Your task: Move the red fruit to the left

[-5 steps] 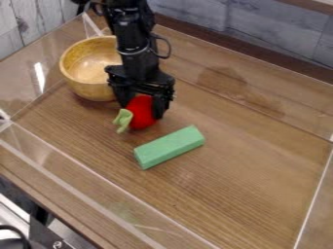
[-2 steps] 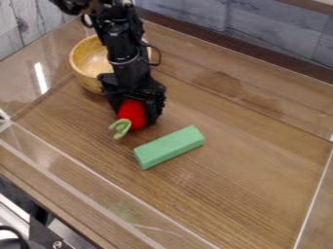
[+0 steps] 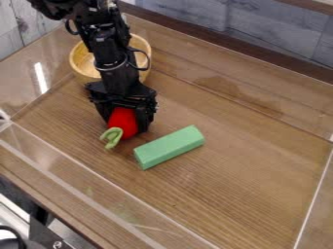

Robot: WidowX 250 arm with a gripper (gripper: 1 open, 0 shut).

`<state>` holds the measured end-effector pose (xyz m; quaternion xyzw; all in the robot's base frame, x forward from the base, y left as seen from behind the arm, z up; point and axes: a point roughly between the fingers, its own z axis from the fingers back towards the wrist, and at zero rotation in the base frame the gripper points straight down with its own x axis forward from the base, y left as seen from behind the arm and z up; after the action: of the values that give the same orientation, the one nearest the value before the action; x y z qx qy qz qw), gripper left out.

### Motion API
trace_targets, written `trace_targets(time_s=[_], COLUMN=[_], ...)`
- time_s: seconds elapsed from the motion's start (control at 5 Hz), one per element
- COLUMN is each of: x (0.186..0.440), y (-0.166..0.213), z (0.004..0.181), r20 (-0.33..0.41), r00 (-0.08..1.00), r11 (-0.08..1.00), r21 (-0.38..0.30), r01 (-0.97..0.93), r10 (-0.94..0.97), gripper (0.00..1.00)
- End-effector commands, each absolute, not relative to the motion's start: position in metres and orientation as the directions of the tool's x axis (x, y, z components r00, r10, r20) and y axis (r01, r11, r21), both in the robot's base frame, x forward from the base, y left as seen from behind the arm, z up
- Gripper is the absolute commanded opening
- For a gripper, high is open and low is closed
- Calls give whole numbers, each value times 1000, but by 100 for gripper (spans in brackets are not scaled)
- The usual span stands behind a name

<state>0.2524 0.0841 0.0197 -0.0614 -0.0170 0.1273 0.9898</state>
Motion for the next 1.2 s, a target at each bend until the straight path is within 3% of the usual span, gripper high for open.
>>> trace_targets(time_s=[0.0, 0.2, 0.4, 0.6, 1.0], x=[261, 270, 275, 278, 273], y=[106, 131, 145, 153, 163], z=[46, 81, 100, 107, 79], r20=[58, 88, 98, 101, 96], r00=[956, 938, 909, 878, 957], r11=[951, 934, 905, 876, 946], r21=[-132, -162, -181, -189, -207], r01=[-279, -318, -384, -444, -250], r10=[288, 335, 406, 467, 274], gripper=[0, 0, 0, 0, 0])
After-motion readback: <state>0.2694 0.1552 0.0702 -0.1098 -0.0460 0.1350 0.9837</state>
